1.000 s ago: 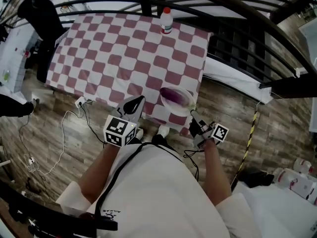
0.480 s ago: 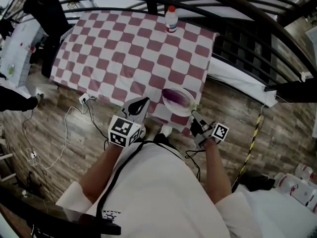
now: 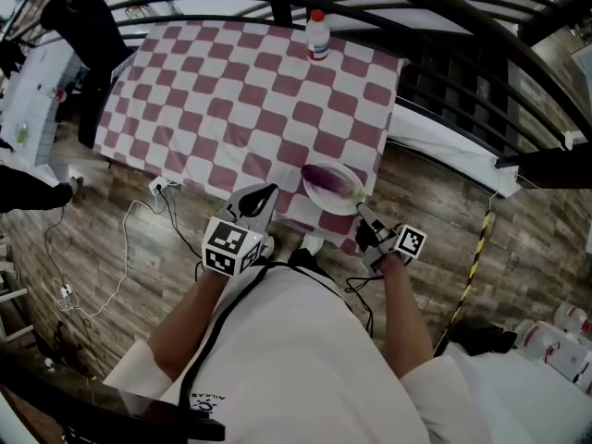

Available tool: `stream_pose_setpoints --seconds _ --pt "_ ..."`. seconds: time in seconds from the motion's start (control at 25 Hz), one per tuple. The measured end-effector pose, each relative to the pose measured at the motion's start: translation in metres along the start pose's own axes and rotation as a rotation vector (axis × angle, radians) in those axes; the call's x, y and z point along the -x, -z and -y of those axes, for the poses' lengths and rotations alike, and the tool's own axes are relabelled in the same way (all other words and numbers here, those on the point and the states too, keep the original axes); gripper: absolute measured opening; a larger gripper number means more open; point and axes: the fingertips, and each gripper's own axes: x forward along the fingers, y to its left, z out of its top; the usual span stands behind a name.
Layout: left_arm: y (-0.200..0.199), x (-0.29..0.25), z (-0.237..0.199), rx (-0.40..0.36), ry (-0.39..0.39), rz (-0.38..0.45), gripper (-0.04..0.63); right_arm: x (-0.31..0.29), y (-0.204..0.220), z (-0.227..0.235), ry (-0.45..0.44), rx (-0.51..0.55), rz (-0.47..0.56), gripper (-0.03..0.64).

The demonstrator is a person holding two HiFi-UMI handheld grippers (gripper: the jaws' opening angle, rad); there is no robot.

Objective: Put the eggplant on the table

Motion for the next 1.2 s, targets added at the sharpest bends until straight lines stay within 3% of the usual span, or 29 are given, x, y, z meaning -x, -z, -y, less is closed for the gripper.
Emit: stream_pose_setpoints --seconds 0.76,1.04,1.2 --pt "-0.002 -0.001 -0.014 0.003 -0.005 0.0 0.0 -0.007 0.0 0.018 0.079 0.014 -0.031 0.035" --pt "-0.003 0.0 -0.016 0.003 0.007 0.005 0.0 -0.006 -0.003 0.029 0.15 0.036 -0.01 0.029" --pt "-0.003 0.002 -0.018 0.004 0.013 0.007 0.0 0.0 -0.005 0.043 0.249 0.037 0.021 0.028"
